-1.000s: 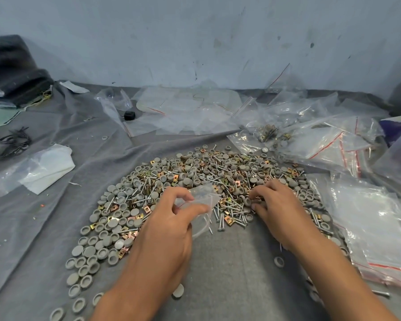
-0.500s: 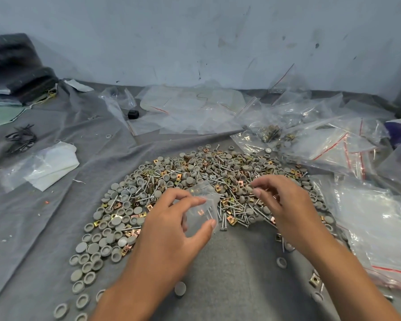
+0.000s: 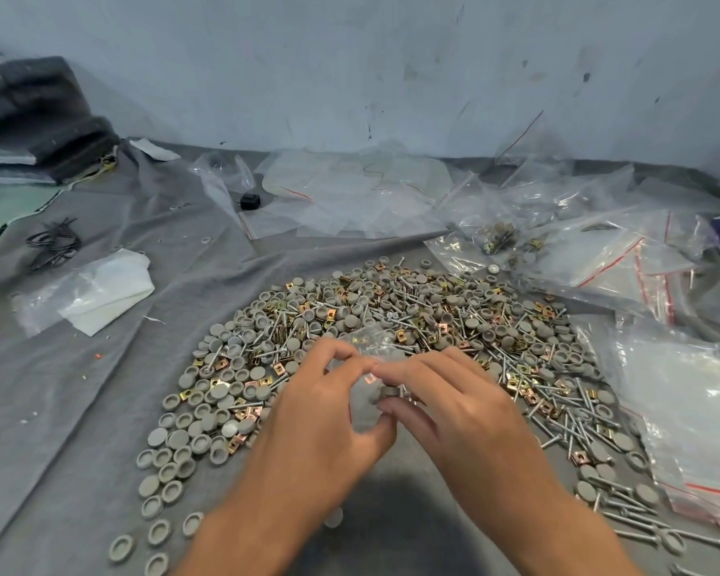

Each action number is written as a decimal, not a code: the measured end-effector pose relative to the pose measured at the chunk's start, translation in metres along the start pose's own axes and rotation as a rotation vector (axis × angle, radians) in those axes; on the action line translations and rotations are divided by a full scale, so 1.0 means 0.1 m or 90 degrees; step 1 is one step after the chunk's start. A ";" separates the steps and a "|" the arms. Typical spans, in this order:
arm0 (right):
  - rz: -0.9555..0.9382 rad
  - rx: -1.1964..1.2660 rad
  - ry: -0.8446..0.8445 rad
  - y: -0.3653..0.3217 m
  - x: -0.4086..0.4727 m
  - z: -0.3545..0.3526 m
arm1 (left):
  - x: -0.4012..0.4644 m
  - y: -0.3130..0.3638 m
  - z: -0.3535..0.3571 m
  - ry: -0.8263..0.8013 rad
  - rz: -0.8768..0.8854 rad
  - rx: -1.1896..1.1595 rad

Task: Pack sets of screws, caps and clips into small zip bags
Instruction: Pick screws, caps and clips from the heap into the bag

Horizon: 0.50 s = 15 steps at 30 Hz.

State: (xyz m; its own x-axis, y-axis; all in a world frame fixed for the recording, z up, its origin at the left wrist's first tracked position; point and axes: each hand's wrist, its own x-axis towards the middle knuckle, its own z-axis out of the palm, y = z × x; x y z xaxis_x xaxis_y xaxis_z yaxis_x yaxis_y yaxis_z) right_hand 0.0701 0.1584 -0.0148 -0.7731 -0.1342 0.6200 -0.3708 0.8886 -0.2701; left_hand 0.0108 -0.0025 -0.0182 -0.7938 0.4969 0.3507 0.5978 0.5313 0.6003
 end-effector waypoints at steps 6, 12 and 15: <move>0.071 0.145 0.014 0.08 0.00 -0.03 | -0.01 -0.02 0.01 -0.004 -0.004 -0.001; 0.375 -0.083 -0.155 0.83 -0.09 -0.28 | -0.01 -0.04 -0.03 0.012 -0.019 0.009; 0.452 -0.158 -0.290 1.02 -0.12 -0.29 | -0.01 -0.03 -0.04 -0.001 -0.011 0.019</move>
State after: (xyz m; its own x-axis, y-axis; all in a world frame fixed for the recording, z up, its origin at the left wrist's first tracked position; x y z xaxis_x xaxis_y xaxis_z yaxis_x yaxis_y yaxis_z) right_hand 0.0567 0.2634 -0.0279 -0.9283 0.3718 -0.0021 0.3576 0.8912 -0.2793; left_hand 0.0097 -0.0076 -0.0180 -0.8039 0.4883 0.3396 0.5871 0.5605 0.5841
